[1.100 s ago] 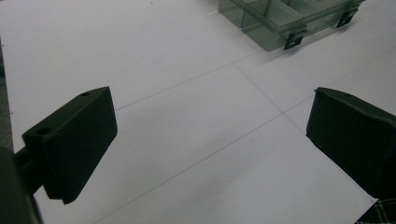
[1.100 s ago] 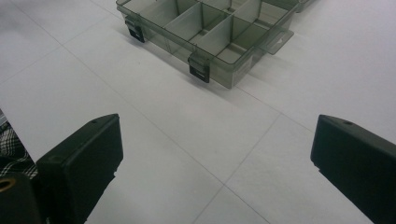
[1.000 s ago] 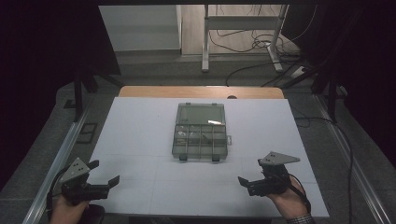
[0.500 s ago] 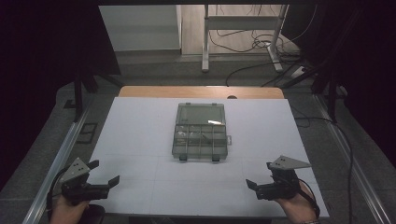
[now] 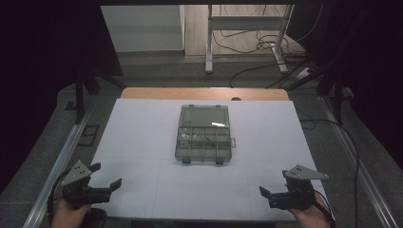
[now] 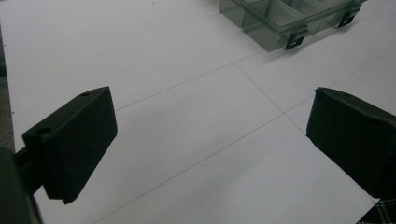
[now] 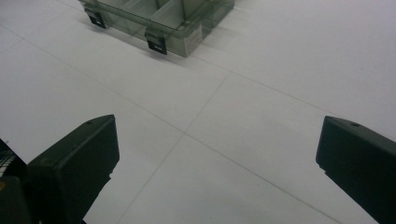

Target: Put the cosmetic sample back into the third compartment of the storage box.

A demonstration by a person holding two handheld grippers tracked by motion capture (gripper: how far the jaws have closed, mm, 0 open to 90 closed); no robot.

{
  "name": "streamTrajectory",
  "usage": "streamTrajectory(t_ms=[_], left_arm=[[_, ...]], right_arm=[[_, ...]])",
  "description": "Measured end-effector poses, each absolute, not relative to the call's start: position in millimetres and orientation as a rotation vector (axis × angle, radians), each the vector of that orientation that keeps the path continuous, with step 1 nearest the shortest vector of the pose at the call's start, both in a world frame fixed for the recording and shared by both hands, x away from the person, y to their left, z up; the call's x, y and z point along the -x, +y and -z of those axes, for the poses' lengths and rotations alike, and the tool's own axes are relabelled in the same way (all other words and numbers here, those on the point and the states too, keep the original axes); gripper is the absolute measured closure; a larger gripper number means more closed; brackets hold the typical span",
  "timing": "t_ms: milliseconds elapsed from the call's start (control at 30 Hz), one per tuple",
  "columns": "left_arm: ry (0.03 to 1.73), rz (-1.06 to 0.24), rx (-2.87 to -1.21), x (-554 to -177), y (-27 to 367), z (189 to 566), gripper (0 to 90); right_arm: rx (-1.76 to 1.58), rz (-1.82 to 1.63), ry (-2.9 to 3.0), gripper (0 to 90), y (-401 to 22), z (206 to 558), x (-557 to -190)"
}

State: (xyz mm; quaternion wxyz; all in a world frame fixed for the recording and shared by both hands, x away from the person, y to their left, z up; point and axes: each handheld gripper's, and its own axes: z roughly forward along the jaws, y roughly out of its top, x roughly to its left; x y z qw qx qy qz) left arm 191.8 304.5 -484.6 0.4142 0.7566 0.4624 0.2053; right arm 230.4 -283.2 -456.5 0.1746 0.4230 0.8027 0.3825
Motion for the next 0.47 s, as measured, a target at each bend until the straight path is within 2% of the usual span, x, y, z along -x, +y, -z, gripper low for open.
streamTrajectory(t_ms=[467], left_arm=[[1.163, -0.515, -1.900, -192.0, 304.6, 484.6, 2.3]], right_arm=[[-1.263, -1.043, 2.235, 0.0, -297.4, 464.8, -216.5]])
